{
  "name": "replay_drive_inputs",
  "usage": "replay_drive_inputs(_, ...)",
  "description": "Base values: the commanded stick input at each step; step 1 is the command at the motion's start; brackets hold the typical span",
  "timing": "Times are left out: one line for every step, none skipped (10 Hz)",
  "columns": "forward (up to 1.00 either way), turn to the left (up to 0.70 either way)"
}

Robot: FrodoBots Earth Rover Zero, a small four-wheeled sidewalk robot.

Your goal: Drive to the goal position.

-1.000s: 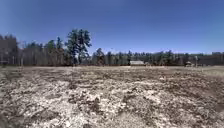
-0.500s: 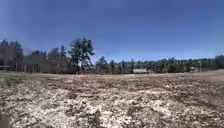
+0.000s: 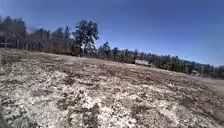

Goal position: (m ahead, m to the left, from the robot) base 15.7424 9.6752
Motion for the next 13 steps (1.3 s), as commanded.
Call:
replay_drive_inputs(0.7, 0.0)
replay_drive_inputs(0.7, 0.0)
replay_drive_inputs(0.7, 0.0)
replay_drive_inputs(0.7, 0.0)
replay_drive_inputs(0.7, 0.0)
replay_drive_inputs(0.7, 0.0)
replay_drive_inputs(0.7, 0.0)
replay_drive_inputs(0.7, 0.0)
replay_drive_inputs(0.7, 0.0)
replay_drive_inputs(0.7, 0.0)
replay_drive_inputs(0.7, 0.0)
replay_drive_inputs(0.7, 0.0)
replay_drive_inputs(0.7, 0.0)
